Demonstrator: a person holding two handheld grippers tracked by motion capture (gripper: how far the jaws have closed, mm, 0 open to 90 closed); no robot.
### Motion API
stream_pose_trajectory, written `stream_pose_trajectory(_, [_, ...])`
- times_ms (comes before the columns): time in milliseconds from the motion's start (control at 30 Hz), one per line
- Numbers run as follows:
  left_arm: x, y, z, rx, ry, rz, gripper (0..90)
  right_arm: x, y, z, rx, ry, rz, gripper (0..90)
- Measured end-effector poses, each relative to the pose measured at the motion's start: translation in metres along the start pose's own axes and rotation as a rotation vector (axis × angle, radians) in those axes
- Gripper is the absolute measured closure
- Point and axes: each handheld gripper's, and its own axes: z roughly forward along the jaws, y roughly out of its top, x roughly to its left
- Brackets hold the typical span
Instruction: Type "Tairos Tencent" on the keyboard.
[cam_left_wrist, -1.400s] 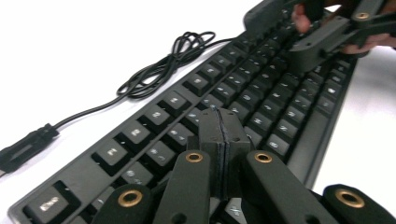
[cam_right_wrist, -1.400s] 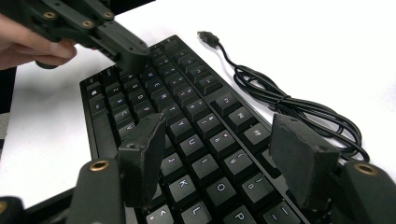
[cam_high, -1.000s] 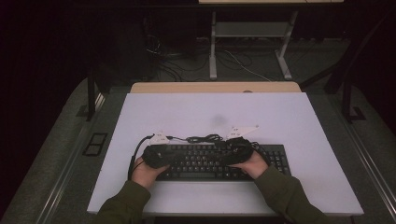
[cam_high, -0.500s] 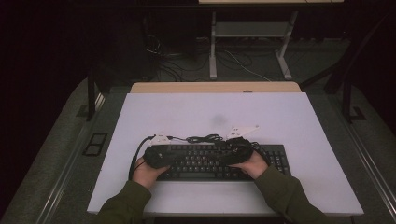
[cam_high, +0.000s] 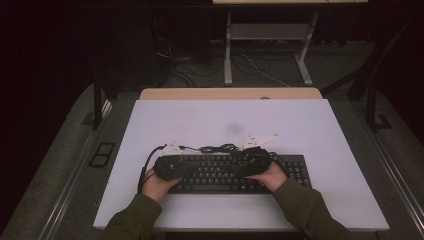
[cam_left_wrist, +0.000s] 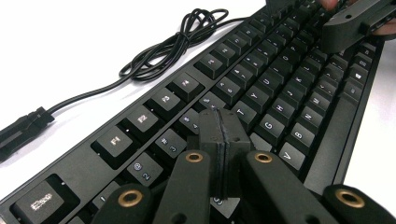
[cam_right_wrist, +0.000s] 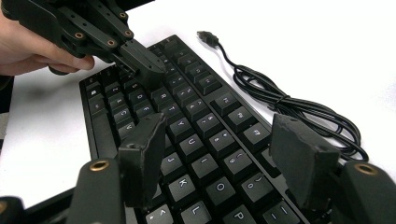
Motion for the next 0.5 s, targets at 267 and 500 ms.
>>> stream_pose_trajectory(267, [-0.002, 0.002, -0.006, -0.027, -0.005, -0.003, 86.1, 0.000, 0.000, -0.001, -0.003, 0.000, -0.002, 36.2])
stream_pose_trajectory(500, [-0.003, 0.002, -0.011, -0.044, 0.007, -0.007, 74.8, 0.001, 0.001, -0.001, -0.001, 0.011, 0.002, 40.6])
